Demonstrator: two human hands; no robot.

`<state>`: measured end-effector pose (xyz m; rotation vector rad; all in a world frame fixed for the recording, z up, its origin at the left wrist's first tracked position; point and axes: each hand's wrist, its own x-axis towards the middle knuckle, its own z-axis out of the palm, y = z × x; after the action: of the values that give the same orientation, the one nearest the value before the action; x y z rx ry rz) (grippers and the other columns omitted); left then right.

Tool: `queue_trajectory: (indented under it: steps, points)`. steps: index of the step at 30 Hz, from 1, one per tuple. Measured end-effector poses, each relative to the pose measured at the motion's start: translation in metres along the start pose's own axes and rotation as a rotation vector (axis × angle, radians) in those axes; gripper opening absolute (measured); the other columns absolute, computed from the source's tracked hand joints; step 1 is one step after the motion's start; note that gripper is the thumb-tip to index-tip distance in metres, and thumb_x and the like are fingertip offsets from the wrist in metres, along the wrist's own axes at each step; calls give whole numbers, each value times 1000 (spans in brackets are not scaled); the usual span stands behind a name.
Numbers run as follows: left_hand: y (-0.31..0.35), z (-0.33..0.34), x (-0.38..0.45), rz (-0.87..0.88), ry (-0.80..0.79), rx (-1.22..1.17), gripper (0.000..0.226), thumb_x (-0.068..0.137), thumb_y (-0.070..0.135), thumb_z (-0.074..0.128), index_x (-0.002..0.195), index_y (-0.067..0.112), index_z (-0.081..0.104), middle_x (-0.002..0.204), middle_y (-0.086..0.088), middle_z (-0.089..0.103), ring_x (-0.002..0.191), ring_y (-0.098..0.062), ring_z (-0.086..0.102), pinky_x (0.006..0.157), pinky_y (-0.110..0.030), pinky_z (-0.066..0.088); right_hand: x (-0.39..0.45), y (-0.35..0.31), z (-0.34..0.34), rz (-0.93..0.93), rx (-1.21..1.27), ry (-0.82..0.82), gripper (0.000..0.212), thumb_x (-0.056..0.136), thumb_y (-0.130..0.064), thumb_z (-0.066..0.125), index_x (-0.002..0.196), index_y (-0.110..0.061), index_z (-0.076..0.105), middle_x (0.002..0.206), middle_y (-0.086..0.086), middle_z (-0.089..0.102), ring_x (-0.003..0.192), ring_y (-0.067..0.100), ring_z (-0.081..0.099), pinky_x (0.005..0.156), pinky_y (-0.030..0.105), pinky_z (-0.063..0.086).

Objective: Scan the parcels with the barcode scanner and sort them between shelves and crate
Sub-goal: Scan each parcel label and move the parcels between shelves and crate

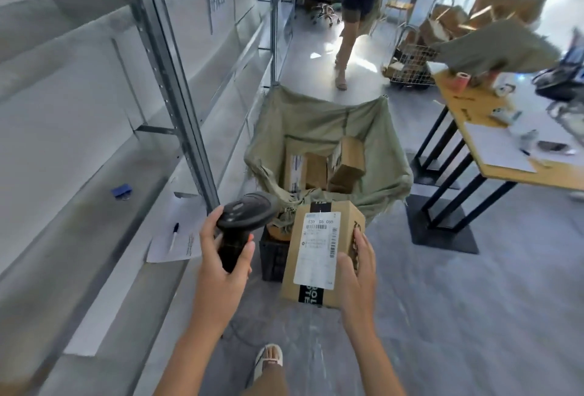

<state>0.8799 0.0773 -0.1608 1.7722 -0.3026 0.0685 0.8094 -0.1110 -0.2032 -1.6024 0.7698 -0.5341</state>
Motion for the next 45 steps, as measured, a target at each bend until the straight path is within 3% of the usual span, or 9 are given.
queue_trajectory:
  steps: [4,8,13,18,22,27,34,41,45]
  points:
    - [-11,11,69,0,-44,1,64,89,34,63,135,63,29,125,-16,63,75,-18,68,74,-44,58,50,-11,31,39,-47,54,58,96,-23,55,151,-32,37,156,-12,31,138,7,34,106,34,37]
    - [-30,25,122,15,-80,22,71,93,22,65,133,67,27,124,-22,62,63,-13,68,65,-31,54,82,-8,50,95,-51,73,63,91,-30,54,151,-31,38,153,-13,34,136,6,36,109,37,40]
    - [-46,41,165,-2,-126,42,74,94,21,65,127,75,25,113,-12,67,63,-11,68,62,-23,54,121,0,67,154,-78,98,69,83,-36,51,150,-30,39,152,-12,34,133,3,36,98,25,35]
    - [-59,68,209,-36,-145,8,70,92,24,64,128,73,28,115,-8,66,65,-13,67,61,-23,54,179,7,80,188,-100,143,56,99,-21,53,151,-32,37,155,-15,29,132,1,32,107,33,31]
    - [-66,94,248,-40,-154,11,67,87,32,62,128,72,29,106,-2,68,63,-14,66,60,-24,54,236,7,95,254,-195,216,60,94,-38,46,152,-35,33,160,-13,25,141,17,29,116,48,26]
    - [-77,123,289,-97,-168,1,65,84,35,62,132,67,31,123,-17,62,66,-14,67,59,-25,55,305,13,97,374,-341,261,58,101,-37,43,156,-33,26,164,-10,17,138,34,29,113,53,20]
    - [-89,165,328,-131,-201,57,74,95,11,62,131,67,29,119,-15,64,63,-13,66,61,-29,54,367,36,105,539,-429,326,61,101,-41,43,156,-27,23,163,0,20,132,42,35,108,56,29]
    - [-96,197,354,-171,-215,88,74,96,11,63,132,66,28,120,-24,60,59,-13,63,56,-20,52,377,60,105,648,-480,317,60,101,-46,40,156,-29,20,160,6,18,129,44,34,106,54,30]
    - [-104,211,360,-222,-227,95,70,96,11,63,138,55,29,113,-17,63,58,-13,62,56,-22,53,388,65,92,735,-542,316,64,101,-46,40,157,-28,14,160,10,12,133,44,30,108,54,27]
